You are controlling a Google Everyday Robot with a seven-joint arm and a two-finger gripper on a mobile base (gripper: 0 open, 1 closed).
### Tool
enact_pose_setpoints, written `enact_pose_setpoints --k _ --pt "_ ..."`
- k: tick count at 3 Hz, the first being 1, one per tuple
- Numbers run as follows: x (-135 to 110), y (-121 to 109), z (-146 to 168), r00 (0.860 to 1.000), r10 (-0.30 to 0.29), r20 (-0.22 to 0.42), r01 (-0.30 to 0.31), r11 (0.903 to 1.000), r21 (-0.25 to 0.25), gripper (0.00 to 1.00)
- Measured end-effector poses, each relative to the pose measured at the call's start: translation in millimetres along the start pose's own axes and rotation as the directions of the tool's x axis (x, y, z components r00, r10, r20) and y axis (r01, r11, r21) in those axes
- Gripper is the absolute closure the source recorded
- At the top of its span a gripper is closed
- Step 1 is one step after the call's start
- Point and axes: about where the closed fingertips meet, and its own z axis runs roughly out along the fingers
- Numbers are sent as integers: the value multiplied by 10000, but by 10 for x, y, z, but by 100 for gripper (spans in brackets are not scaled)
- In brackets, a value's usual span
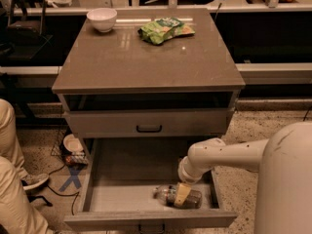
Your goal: Pick water bottle from middle drawer and place on counter
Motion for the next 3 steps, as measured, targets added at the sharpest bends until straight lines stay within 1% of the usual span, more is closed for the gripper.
enact_pose_setpoints --k 1,2,3 --pt "41 9 144 10000 2 -15 -2 9999 108 0" --pt "99 21 268 9999 86 -107 -84 9998 203 26" --pt "148 9 293 9996 213 -170 -209 9994 266 49"
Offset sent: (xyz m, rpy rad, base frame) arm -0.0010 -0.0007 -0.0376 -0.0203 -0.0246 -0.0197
